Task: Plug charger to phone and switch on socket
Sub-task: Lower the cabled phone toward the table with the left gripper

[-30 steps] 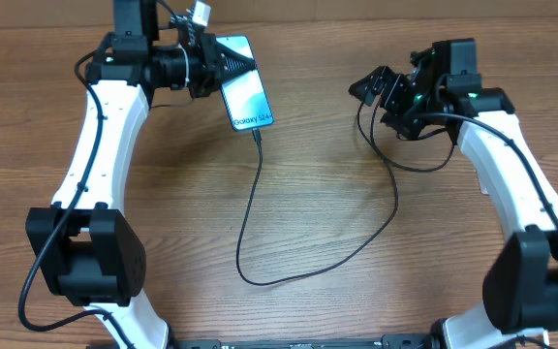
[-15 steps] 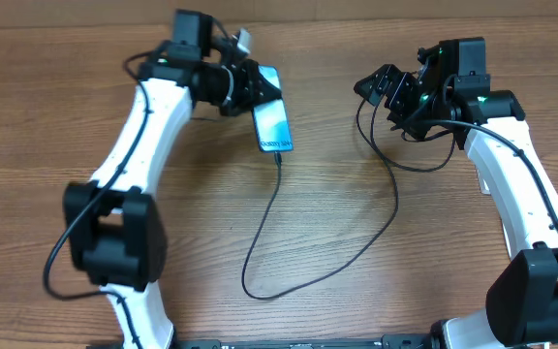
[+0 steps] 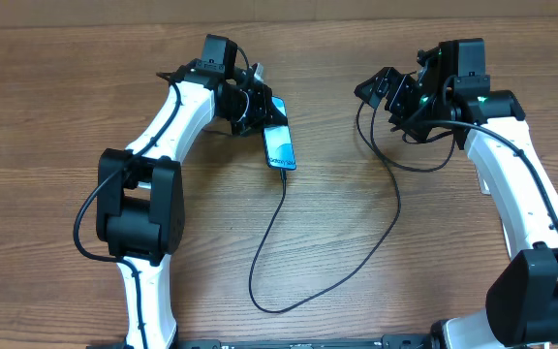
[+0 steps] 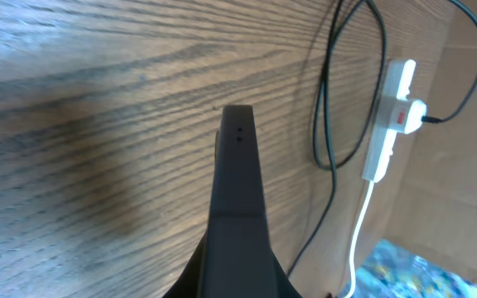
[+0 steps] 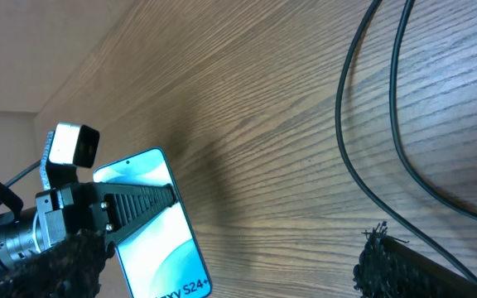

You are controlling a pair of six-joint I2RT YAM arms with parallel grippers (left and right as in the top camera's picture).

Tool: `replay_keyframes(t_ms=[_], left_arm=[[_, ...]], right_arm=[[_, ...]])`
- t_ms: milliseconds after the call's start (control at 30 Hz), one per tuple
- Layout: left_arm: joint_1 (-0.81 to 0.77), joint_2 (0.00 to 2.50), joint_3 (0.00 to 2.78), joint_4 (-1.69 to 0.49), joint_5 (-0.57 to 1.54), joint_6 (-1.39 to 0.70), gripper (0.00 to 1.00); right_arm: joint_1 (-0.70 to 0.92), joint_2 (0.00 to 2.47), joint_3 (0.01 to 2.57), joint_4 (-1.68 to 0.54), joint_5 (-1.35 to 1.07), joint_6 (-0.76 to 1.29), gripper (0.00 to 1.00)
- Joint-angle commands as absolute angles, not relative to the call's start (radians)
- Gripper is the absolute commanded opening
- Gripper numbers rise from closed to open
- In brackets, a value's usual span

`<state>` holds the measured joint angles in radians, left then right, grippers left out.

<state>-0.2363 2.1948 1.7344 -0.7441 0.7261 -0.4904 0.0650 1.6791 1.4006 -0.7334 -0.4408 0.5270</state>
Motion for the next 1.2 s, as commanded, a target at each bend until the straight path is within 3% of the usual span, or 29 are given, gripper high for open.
replay_keyframes(t_ms=[0, 1167], left_arm=[[-0.253, 2.191, 1.736, -0.747, 0.693, -0.487, 0.04], [-0.309, 2.237, 1.734, -0.78, 0.598, -0.52, 0.04]], right_arm=[[0.059, 1.651, 1.409, -0.727, -0.427, 0.515, 1.0], [0.059, 1.651, 1.409, -0.728, -0.426, 0.515, 1.0]])
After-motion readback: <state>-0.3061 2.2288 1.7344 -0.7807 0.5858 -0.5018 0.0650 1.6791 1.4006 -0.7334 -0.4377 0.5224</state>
